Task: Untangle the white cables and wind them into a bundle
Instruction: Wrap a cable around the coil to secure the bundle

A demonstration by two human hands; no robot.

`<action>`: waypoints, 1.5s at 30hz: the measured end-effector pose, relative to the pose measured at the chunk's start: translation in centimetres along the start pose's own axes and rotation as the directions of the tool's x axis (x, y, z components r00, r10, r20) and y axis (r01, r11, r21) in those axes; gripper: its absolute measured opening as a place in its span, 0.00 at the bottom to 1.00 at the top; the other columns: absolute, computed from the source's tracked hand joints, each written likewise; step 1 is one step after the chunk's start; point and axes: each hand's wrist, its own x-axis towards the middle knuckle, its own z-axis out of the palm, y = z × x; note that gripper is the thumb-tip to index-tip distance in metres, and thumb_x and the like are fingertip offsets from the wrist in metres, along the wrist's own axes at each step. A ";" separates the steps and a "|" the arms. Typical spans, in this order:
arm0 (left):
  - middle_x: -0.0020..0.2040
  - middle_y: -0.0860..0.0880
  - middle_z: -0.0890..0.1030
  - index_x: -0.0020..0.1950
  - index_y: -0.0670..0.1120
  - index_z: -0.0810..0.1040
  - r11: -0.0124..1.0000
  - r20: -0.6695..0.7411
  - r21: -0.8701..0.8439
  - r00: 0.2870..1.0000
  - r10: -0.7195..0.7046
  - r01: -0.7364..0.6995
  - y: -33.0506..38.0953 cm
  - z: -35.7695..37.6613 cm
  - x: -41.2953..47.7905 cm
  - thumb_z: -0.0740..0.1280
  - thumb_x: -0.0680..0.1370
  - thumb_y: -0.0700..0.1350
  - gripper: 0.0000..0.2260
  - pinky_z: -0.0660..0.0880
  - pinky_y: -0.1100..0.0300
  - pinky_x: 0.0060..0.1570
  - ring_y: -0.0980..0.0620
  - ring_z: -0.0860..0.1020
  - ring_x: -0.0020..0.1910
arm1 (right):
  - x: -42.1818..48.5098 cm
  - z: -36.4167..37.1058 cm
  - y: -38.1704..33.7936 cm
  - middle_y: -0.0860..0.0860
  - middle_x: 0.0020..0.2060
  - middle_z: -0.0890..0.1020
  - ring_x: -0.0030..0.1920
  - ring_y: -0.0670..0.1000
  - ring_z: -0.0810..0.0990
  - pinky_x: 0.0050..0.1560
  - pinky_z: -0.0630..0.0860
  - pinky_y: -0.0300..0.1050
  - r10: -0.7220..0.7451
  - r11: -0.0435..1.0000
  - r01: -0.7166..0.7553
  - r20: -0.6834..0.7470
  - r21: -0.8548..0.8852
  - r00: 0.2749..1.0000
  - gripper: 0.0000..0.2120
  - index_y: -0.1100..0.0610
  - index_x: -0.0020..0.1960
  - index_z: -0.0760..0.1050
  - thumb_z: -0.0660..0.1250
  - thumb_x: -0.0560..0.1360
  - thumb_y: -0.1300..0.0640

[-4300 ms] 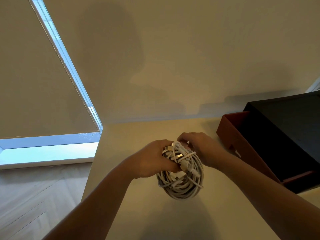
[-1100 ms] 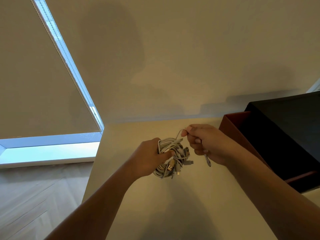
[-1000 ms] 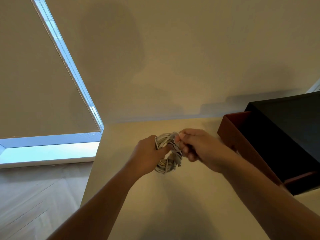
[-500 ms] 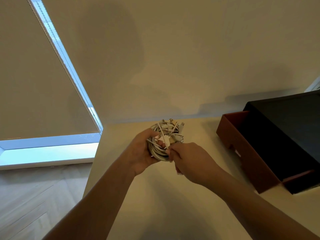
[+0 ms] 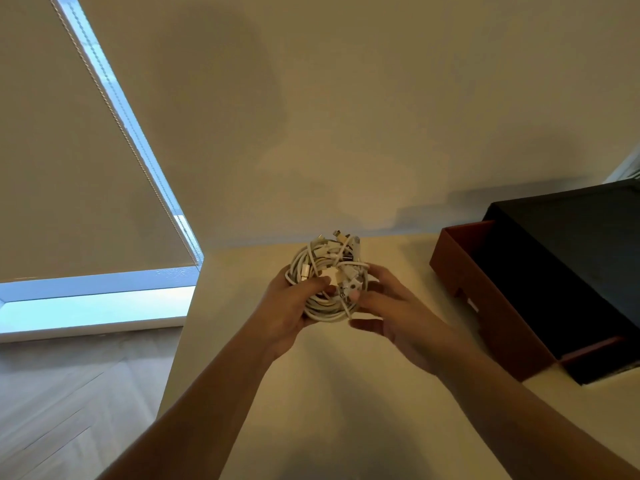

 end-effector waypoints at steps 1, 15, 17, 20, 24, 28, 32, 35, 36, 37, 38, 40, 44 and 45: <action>0.52 0.43 0.84 0.61 0.47 0.77 1.000 0.001 0.017 1.000 0.014 -0.015 -0.1 0.1 0.0 0.65 0.77 0.35 0.15 0.81 0.51 0.47 0.45 0.83 0.50 | 0.0 0.3 0.0 0.53 0.56 0.81 0.55 0.54 0.81 0.59 0.77 0.54 0.009 0.998 -0.011 0.030 0.068 1.000 0.18 0.49 0.65 0.70 0.66 0.77 0.59; 0.49 0.52 0.83 0.54 0.52 0.80 0.828 -0.012 0.524 0.971 0.240 -0.198 0.3 -0.9 0.0 0.74 0.70 0.41 0.14 0.76 0.55 0.54 0.52 0.80 0.51 | 0.7 0.1 0.4 0.57 0.47 0.85 0.45 0.54 0.83 0.48 0.81 0.48 0.052 0.993 -0.063 0.109 0.101 0.993 0.16 0.57 0.54 0.80 0.54 0.81 0.63; 0.49 0.56 0.82 0.48 0.59 0.79 0.786 0.087 0.546 0.953 0.289 -0.288 0.7 -0.7 -0.5 0.75 0.66 0.46 0.14 0.75 0.59 0.52 0.57 0.79 0.50 | 0.6 -0.4 0.1 0.56 0.45 0.85 0.43 0.52 0.83 0.45 0.81 0.45 0.065 0.997 -0.071 0.168 0.028 0.984 0.13 0.58 0.52 0.80 0.56 0.81 0.63; 0.52 0.54 0.78 0.46 0.63 0.75 0.752 0.198 0.540 0.926 0.322 -0.377 0.9 -0.4 -0.8 0.76 0.67 0.40 0.19 0.72 0.61 0.53 0.54 0.77 0.53 | 0.7 -1.2 -0.1 0.59 0.50 0.83 0.49 0.54 0.82 0.47 0.80 0.46 0.069 0.997 -0.054 0.273 -0.063 0.959 0.14 0.62 0.60 0.76 0.60 0.78 0.69; 0.52 0.53 0.78 0.46 0.63 0.76 0.762 0.273 0.501 0.911 0.310 -0.409 1.0 0.0 -1.0 0.74 0.67 0.39 0.19 0.71 0.60 0.54 0.52 0.76 0.55 | 0.6 -1.5 -0.3 0.55 0.45 0.84 0.47 0.51 0.83 0.46 0.79 0.43 0.040 0.994 0.000 0.348 -0.112 0.937 0.13 0.57 0.51 0.82 0.68 0.71 0.69; 0.41 0.61 0.82 0.47 0.54 0.80 0.762 0.388 0.486 0.887 0.251 -0.428 1.5 0.6 -1.1 0.70 0.69 0.30 0.19 0.73 0.70 0.44 0.62 0.79 0.44 | 0.1 -1.1 -0.4 0.49 0.32 0.83 0.33 0.41 0.81 0.37 0.78 0.35 -0.054 0.990 0.088 0.290 -0.106 0.956 0.17 0.55 0.40 0.78 0.62 0.73 0.76; 0.47 0.55 0.83 0.52 0.53 0.80 0.796 0.411 0.455 0.887 0.210 -0.399 1.7 0.0 -0.9 0.70 0.70 0.38 0.14 0.77 0.60 0.51 0.56 0.80 0.49 | 0.3 -1.5 -0.8 0.51 0.38 0.85 0.41 0.41 0.83 0.43 0.80 0.37 -0.179 0.928 0.260 0.292 -0.267 0.940 0.11 0.60 0.45 0.79 0.65 0.74 0.74; 0.52 0.60 0.83 0.56 0.57 0.78 0.804 0.417 0.483 0.899 0.135 -0.346 1.9 -0.7 -1.0 0.71 0.74 0.38 0.17 0.75 0.65 0.54 0.60 0.79 0.54 | 0.5 -1.4 -1.0 0.54 0.51 0.84 0.53 0.51 0.82 0.55 0.78 0.53 -0.317 0.773 0.407 0.261 -0.486 0.912 0.11 0.58 0.55 0.80 0.68 0.73 0.63; 0.54 0.59 0.82 0.58 0.57 0.78 0.804 0.424 0.493 0.899 0.113 -0.334 1.9 -0.8 -1.0 0.71 0.74 0.38 0.17 0.75 0.64 0.56 0.60 0.79 0.56 | 0.5 -1.4 -1.0 0.51 0.51 0.84 0.53 0.49 0.82 0.54 0.78 0.51 -0.352 0.739 0.434 0.255 -0.516 0.901 0.12 0.55 0.56 0.80 0.69 0.73 0.61; 0.56 0.58 0.82 0.61 0.56 0.77 0.804 0.426 0.502 0.900 0.091 -0.319 2.1 -0.8 -1.1 0.71 0.74 0.39 0.19 0.75 0.62 0.57 0.59 0.79 0.57 | 0.6 -1.3 -1.0 0.48 0.50 0.84 0.52 0.47 0.82 0.53 0.78 0.48 -0.389 0.707 0.465 0.257 -0.533 0.885 0.12 0.53 0.56 0.80 0.69 0.73 0.59; 0.57 0.57 0.81 0.64 0.54 0.76 0.807 0.427 0.506 0.901 0.071 -0.304 2.2 -0.9 -1.1 0.72 0.74 0.40 0.20 0.75 0.62 0.57 0.59 0.78 0.58 | 0.7 -1.3 -1.0 0.45 0.48 0.83 0.51 0.44 0.81 0.51 0.78 0.43 -0.428 0.660 0.501 0.268 -0.560 0.863 0.12 0.49 0.56 0.79 0.70 0.73 0.58; 0.58 0.56 0.81 0.68 0.54 0.73 0.810 0.442 0.510 0.896 0.041 -0.289 2.6 -1.1 -1.3 0.72 0.74 0.40 0.24 0.75 0.64 0.54 0.59 0.78 0.58 | 0.7 -1.4 -1.2 0.43 0.47 0.80 0.48 0.43 0.79 0.48 0.75 0.36 -0.521 0.461 0.573 0.317 -0.677 0.793 0.13 0.47 0.56 0.78 0.70 0.72 0.56; 0.57 0.59 0.82 0.68 0.61 0.70 0.763 0.501 0.568 0.865 -0.023 -0.309 3.3 -0.8 -1.8 0.72 0.75 0.42 0.26 0.73 0.71 0.52 0.63 0.78 0.57 | 1.2 -1.9 -1.0 0.49 0.45 0.75 0.41 0.39 0.75 0.41 0.68 0.26 -0.582 0.392 0.541 0.256 -0.744 0.772 0.08 0.62 0.52 0.78 0.70 0.73 0.64; 0.56 0.61 0.81 0.68 0.62 0.68 0.741 0.499 0.591 0.866 -0.024 -0.320 3.3 -0.7 -1.9 0.72 0.74 0.42 0.27 0.72 0.73 0.52 0.65 0.77 0.56 | 1.2 -1.8 -1.0 0.48 0.44 0.75 0.40 0.39 0.75 0.41 0.69 0.25 -0.553 0.457 0.513 0.219 -0.727 0.804 0.07 0.62 0.51 0.79 0.70 0.72 0.67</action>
